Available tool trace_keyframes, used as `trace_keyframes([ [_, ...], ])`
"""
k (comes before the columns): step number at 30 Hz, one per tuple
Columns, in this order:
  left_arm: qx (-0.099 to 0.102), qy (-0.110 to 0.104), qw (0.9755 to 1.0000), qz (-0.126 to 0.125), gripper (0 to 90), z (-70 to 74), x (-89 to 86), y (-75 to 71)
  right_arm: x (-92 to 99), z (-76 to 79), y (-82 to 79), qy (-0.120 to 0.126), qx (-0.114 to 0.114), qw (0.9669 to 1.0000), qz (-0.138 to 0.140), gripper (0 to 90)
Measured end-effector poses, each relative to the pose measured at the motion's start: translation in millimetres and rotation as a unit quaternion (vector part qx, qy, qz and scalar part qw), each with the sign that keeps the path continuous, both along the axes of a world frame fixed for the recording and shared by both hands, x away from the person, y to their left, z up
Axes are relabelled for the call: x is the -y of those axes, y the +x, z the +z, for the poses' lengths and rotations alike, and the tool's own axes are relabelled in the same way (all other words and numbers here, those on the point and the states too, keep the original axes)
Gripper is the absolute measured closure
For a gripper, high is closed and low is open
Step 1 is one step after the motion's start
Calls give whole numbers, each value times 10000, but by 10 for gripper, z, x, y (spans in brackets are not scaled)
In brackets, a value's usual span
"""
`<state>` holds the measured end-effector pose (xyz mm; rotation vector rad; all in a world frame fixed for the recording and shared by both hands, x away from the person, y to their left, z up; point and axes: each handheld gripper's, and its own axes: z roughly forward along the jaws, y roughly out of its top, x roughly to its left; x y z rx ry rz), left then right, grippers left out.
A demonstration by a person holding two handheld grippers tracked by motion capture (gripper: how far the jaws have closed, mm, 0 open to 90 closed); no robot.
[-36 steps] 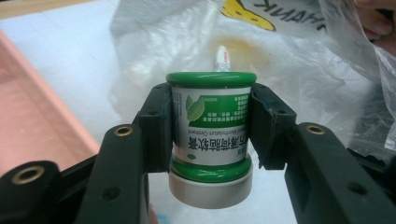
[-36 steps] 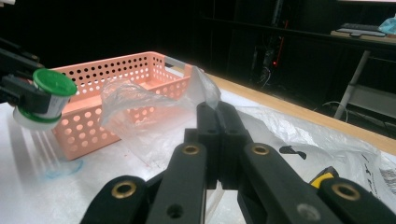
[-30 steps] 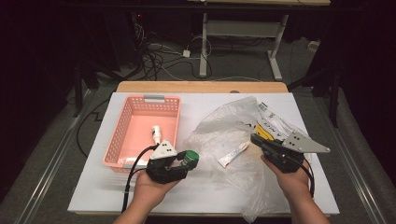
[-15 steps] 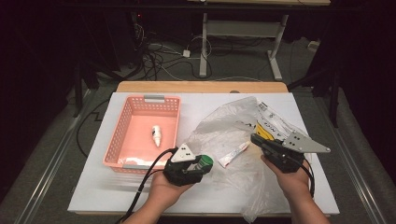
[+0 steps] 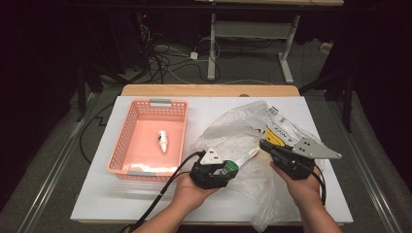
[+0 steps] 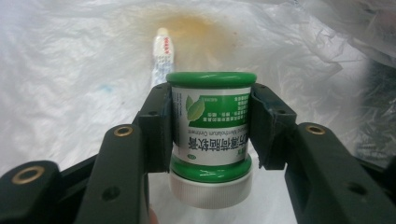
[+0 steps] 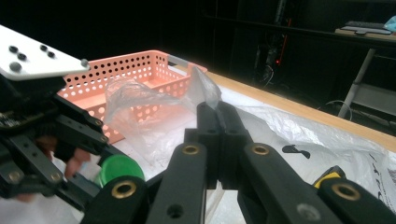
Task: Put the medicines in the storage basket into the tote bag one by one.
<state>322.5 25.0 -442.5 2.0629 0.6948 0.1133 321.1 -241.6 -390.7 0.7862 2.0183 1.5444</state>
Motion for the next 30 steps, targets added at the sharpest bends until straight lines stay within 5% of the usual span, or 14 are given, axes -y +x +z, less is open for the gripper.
trace_keyframes([
  [30, 233, 60, 9996, -161, 536, -250, 836, 300, 69, 28, 9, 61, 64, 10000, -46, 900],
])
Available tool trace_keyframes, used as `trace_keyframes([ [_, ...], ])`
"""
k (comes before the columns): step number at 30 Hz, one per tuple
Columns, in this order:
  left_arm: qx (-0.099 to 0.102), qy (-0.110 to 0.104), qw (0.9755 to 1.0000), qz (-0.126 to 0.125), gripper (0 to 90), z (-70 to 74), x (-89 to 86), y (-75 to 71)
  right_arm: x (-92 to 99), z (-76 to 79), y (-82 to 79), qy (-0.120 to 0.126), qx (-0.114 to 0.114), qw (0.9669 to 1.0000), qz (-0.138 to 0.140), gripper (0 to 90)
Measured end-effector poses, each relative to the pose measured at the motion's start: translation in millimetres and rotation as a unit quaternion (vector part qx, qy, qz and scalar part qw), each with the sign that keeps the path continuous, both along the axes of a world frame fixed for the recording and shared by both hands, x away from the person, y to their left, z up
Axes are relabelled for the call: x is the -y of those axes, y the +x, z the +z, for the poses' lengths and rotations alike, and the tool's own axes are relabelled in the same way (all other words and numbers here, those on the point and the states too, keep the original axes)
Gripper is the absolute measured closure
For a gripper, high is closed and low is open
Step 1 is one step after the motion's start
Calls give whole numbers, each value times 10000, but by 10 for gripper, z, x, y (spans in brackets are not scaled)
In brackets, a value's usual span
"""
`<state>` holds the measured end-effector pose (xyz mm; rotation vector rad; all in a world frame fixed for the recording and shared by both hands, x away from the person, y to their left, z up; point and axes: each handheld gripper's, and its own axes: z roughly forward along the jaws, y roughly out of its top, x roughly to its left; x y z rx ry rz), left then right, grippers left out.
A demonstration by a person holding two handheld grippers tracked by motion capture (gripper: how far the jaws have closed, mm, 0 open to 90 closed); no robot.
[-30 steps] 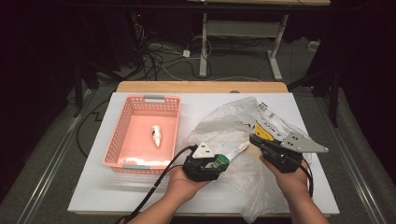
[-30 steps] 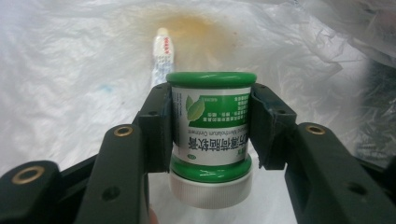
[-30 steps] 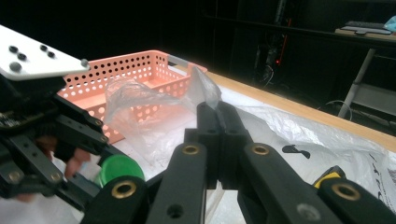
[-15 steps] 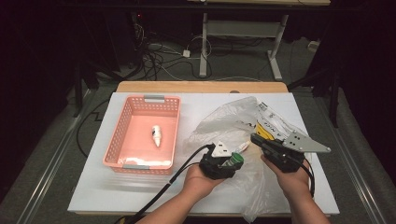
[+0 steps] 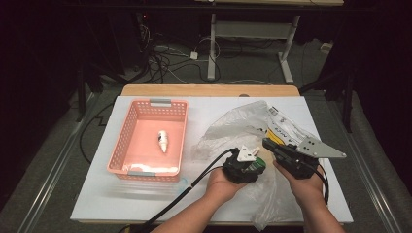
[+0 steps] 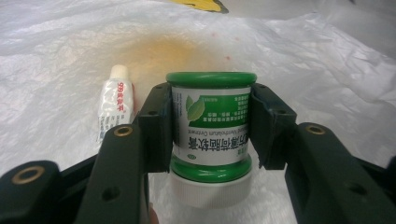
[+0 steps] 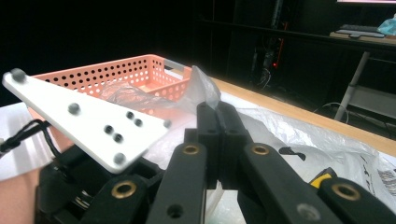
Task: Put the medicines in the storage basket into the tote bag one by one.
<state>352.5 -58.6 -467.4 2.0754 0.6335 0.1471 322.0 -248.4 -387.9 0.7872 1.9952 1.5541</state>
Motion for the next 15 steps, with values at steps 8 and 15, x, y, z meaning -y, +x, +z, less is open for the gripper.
trace_keyframes([
  [8, 60, -49, 9999, 148, 536, -35, 111, 117, 9, 3, -1, 10, -9, 10000, 1, 900],
  [15, 79, 55, 9998, 162, 535, -104, 181, 170, 6, 0, 2, 15, -14, 10000, 2, 900],
])
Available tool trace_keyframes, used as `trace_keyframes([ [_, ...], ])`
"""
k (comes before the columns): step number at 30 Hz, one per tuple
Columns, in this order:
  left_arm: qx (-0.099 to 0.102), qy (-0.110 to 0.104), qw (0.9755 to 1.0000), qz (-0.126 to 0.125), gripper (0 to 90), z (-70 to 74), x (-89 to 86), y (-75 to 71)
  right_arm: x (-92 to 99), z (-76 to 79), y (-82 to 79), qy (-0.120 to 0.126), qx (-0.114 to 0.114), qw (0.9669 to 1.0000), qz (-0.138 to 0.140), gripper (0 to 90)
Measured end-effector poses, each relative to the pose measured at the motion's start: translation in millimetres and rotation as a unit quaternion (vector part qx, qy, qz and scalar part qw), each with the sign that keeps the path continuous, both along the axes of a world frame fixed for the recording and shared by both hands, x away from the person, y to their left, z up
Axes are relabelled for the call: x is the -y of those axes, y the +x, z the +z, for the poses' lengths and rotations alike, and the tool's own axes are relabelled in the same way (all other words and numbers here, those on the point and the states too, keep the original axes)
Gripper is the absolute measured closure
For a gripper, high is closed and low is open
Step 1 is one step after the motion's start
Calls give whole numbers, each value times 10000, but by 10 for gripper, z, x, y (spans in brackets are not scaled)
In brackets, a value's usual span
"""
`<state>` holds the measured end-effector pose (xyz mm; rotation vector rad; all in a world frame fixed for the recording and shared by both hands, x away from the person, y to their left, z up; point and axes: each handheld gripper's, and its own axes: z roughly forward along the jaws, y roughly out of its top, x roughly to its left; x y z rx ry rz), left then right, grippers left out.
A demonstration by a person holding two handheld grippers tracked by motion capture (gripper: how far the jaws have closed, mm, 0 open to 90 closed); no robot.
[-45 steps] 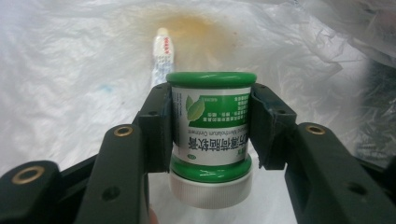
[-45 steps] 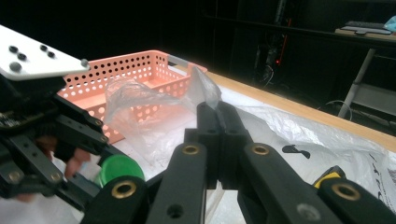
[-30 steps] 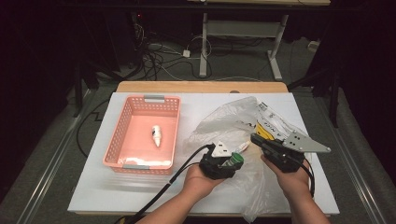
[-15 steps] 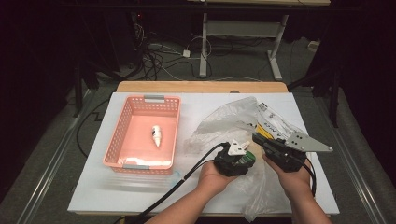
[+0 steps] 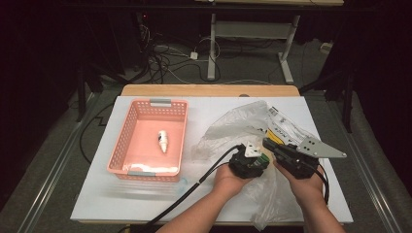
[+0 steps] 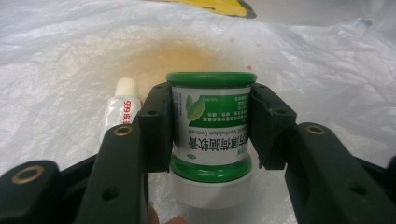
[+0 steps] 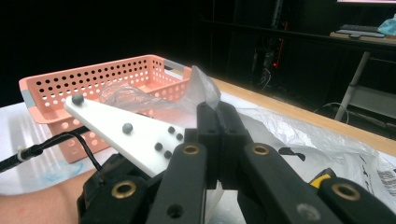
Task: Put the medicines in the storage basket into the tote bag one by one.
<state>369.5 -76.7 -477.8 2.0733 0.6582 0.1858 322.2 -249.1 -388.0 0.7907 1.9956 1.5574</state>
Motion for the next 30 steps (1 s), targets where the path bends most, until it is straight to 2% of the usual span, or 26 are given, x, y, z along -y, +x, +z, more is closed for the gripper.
trace_keyframes([
  [4, 8, -6, 10000, 3, 535, -3, 6, -8, 3, -4, 3, 1, -5, 10000, -1, 900],
  [12, 63, 138, 9999, -3, 530, 17, -22, -29, 0, -7, -4, -11, -24, 10000, -6, 900],
  [14, 26, 198, 9998, 11, 480, 13, -25, -29, -1, -8, -4, -10, -32, 10000, -8, 900],
  [20, 5, 235, 9997, -26, 479, -7, -46, -46, -1, -8, -4, -8, -29, 10000, -6, 900],
  [22, -32, 256, 9997, -44, 445, -10, -51, -49, -2, -8, -4, -7, -32, 10000, -9, 900],
  [24, -98, 217, 9997, -57, 410, -11, -55, -53, -4, -8, -6, -6, -35, 10000, -7, 900],
  [30, -94, 182, 9998, -30, 341, 4, -97, -71, 2, -2, -6, -8, -3, 10000, -3, 900],
])
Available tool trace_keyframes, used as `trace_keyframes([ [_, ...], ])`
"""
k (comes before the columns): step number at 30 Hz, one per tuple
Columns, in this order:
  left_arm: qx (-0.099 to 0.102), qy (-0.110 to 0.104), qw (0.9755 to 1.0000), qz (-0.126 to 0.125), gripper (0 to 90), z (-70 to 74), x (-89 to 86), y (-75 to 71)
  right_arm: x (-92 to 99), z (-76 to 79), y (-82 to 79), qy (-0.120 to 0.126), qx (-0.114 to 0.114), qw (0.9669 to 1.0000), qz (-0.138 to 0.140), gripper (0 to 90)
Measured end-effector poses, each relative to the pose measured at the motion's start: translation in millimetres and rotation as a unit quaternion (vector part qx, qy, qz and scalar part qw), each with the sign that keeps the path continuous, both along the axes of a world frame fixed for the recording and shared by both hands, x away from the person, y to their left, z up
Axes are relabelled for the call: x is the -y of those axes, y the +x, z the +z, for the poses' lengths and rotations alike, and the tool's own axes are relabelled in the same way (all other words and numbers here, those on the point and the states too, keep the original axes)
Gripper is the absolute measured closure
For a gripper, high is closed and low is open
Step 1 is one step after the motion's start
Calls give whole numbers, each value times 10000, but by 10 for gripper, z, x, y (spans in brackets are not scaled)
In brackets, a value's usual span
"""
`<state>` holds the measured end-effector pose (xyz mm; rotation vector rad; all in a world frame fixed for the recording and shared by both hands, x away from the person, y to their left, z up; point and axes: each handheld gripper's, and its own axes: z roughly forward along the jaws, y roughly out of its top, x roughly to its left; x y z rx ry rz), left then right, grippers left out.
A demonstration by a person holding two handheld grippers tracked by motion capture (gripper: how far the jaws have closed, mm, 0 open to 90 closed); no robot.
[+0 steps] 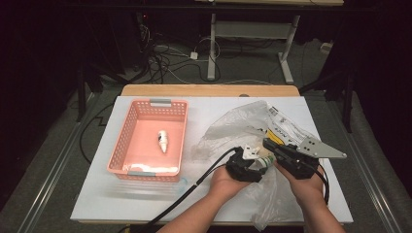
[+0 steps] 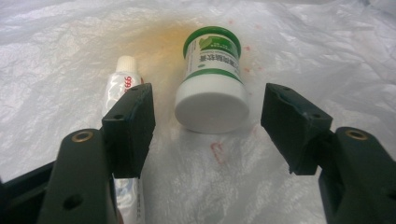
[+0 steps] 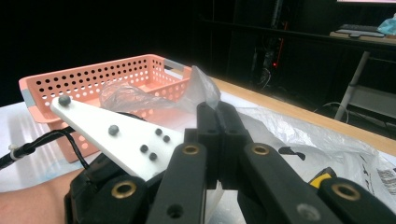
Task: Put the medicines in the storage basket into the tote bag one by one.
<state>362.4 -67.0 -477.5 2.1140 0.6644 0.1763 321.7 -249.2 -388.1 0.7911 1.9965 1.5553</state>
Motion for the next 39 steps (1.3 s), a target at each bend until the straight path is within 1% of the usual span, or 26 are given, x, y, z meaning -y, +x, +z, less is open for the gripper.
trace_keyframes([
  [1, -2, -13, 10000, -25, 335, 5, -14, -10, 2, 1, 0, 1, 5, 10000, 0, 900],
  [3, -16, -44, 10000, -11, 291, 18, -39, -33, 7, 1, 0, 0, 3, 10000, -3, 900],
  [5, -67, -102, 9999, -25, 261, 34, -73, -58, 11, 1, 1, 5, 2, 10000, -7, 900],
  [7, -106, -157, 9998, -55, 210, 46, -107, -87, 15, 3, 0, -4, 8, 10000, -5, 900],
  [9, -79, -166, 9998, -18, 159, 57, -143, -127, 15, 5, -2, 3, -3, 10000, -12, 900],
  [10, -90, -160, 9998, -64, 153, 65, -170, -155, 15, 5, -3, 3, -5, 10000, -14, 900],
  [12, -107, -185, 9997, -81, 148, 69, -209, -210, 13, 6, -5, 0, -7, 10000, -17, 900],
  [13, -104, -172, 9997, -107, 130, 74, -234, -231, 11, 6, -4, -5, 0, 10000, -14, 900],
  [15, -108, -234, 9996, -129, 127, 88, -292, -277, 6, 3, -4, 1, -4, 10000, -10, 900],
  [16, -126, -253, 9995, -129, 113, 99, -319, -293, 3, 2, -3, -1, -5, 10000, -10, 900],
  [17, -182, -275, 9994, -117, 71, 113, -344, -308, 0, 0, -2, -3, -7, 10000, -10, 900],
  [18, -180, -288, 9993, -128, 57, 124, -368, -324, -3, -1, -1, -8, -3, 10000, -9, 900],
  [19, -162, -268, 9994, -146, 52, 137, -392, -342, -5, -4, -1, -18, -2, 10000, 0, 900],
  [21, -160, -234, 9995, -137, 0, 158, -435, -371, -9, -8, -2, -21, -26, 10000, -4, 900],
  [23, -149, -222, 9995, -146, 0, 183, -490, -400, -12, -10, 0, -26, -17, 10000, -3, 900],
  [24, -189, -265, 9994, -146, 0, 196, -513, -417, -12, -11, 1, -29, -16, 10000, -1, 900],
  [26, -191, -290, 9993, -109, 0, 229, -571, -448, -16, -12, 2, -28, -21, 10000, -6, 900],
  [30, -136, -302, 9994, -114, 0, 303, -685, -517, -20, -14, -1, -33, -36, 10000, -11, 900],
  [32, -94, -274, 9995, -114, 0, 344, -745, -552, -20, -15, -1, -33, -40, 10000, -14, 900],
  [34, -73, -256, 9996, -87, 0, 380, -809, -580, -19, -15, -1, -36, -39, 10000, -19, 900],
  [37, -48, -295, 9995, -21, 0, 419, -919, -617, -17, -11, 0, -37, -19, 10000, -25, 900],
  [39, -28, -261, 9997, 23, 0, 438, -988, -637, -15, -7, -4, -29, -21, 10000, -27, 900],
])
